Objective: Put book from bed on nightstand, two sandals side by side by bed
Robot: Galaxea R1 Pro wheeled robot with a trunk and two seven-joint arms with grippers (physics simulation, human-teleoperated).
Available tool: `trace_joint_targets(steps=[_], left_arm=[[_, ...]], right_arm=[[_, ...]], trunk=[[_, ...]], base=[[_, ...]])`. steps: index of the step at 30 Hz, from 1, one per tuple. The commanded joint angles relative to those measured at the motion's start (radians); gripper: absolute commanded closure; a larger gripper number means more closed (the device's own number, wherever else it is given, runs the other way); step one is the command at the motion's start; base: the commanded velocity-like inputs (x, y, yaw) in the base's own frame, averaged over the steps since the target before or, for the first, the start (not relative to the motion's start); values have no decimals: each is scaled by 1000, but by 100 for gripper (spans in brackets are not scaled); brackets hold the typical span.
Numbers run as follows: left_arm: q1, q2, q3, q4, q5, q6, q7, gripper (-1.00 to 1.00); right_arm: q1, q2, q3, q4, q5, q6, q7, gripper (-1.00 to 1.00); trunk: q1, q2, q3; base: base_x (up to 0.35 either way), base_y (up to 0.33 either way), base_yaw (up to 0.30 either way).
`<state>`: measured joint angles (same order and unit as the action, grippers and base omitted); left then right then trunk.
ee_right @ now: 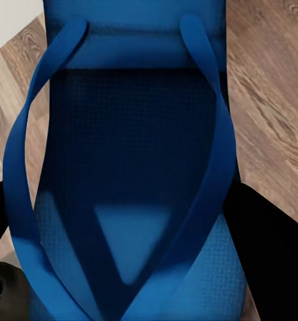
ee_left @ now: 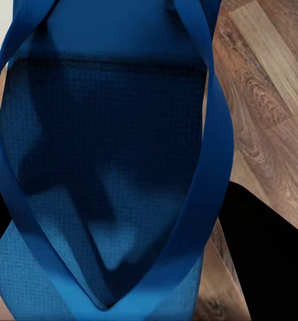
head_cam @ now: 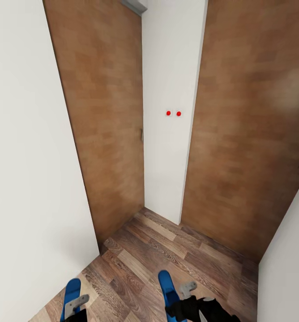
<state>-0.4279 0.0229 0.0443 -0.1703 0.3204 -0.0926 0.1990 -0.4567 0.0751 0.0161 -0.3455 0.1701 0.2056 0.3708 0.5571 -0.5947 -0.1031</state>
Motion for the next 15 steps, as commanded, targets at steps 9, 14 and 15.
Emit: trace_joint_targets(steps=[9, 14, 15], left_arm=[[7, -1, 2, 1, 0, -14, 0, 100], [7, -1, 2, 1, 0, -16, 0, 100], [7, -1, 2, 1, 1, -16, 0, 100]], right_arm=[[6, 1, 0, 26, 8, -15, 2, 100], [8, 0, 0, 30, 7, -17, 2, 100], [8, 0, 0, 31, 7, -17, 2, 100]], trunk=[[-34, 62, 27], [-53, 97, 42], [-57, 104, 45]], base=[[0, 0, 0], [0, 0, 0], [0, 0, 0]])
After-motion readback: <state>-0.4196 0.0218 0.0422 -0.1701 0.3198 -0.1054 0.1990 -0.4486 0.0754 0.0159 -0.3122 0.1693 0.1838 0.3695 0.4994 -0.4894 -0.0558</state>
